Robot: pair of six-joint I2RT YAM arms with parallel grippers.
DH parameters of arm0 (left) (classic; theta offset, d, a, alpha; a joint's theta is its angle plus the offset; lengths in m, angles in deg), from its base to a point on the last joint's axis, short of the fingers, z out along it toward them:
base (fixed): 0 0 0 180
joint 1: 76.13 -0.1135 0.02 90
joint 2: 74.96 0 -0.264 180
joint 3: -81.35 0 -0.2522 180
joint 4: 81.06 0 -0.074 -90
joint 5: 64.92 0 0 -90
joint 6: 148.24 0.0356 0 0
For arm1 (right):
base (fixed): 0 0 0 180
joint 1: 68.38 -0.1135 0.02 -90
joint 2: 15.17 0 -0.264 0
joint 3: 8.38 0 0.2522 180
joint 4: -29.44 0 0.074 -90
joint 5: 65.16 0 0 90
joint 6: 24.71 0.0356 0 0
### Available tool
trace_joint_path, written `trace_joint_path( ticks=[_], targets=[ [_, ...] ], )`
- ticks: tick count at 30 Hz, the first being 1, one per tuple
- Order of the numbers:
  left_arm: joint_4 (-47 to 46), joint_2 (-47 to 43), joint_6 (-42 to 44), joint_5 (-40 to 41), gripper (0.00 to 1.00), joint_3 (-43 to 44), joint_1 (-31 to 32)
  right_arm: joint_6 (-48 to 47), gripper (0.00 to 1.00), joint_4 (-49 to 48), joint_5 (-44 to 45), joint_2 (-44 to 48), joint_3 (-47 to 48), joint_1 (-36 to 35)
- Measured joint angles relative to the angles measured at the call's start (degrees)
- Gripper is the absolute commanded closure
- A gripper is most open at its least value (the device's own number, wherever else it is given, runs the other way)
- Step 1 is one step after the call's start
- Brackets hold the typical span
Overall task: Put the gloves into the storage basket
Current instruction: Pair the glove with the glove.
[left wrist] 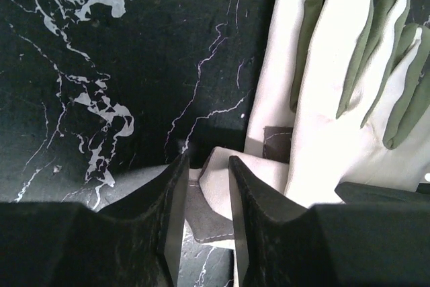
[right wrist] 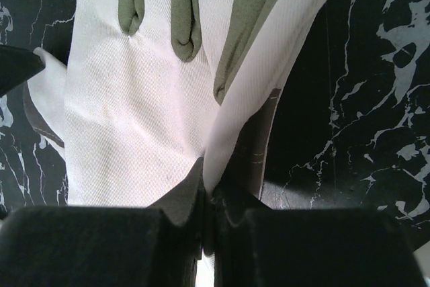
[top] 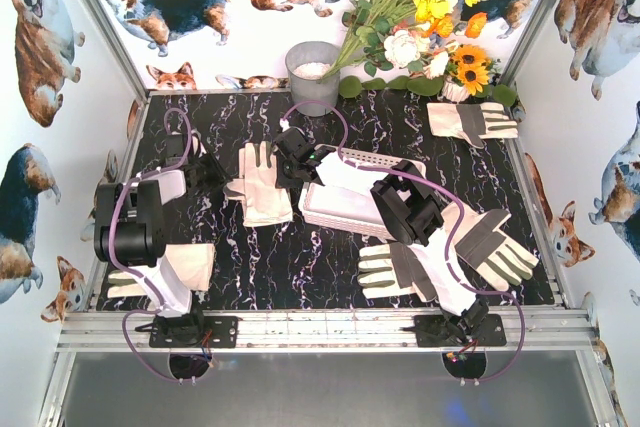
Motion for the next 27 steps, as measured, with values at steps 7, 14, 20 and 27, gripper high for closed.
trace_joint_path(
  ticks=[7, 14, 20, 27],
  targets=[
    [-1.53, 1.46, -0.04, -0.98, 0.82, 0.48, 0.00, 0.07, 1.00, 0.09, -0.13, 0.00, 0.00, 0.02],
    [-2.97, 3.19, -0.22, -2.86, 0.82, 1.53, -0.04, 0.17, 1.00, 0.09, -0.31, 0.00, 0.00, 0.04],
    [-2.84, 3.17, -0.44, -3.10, 0.99, 1.53, -0.04, 0.22, 1.00, 0.20, -0.37, 0.00, 0.07, 0.07],
    [-2.12, 0.66, -0.70, -2.67, 1.00, 0.94, -0.04, 0.20, 1.00, 1.77, -0.59, -0.02, 1.18, 0.07]
  ],
)
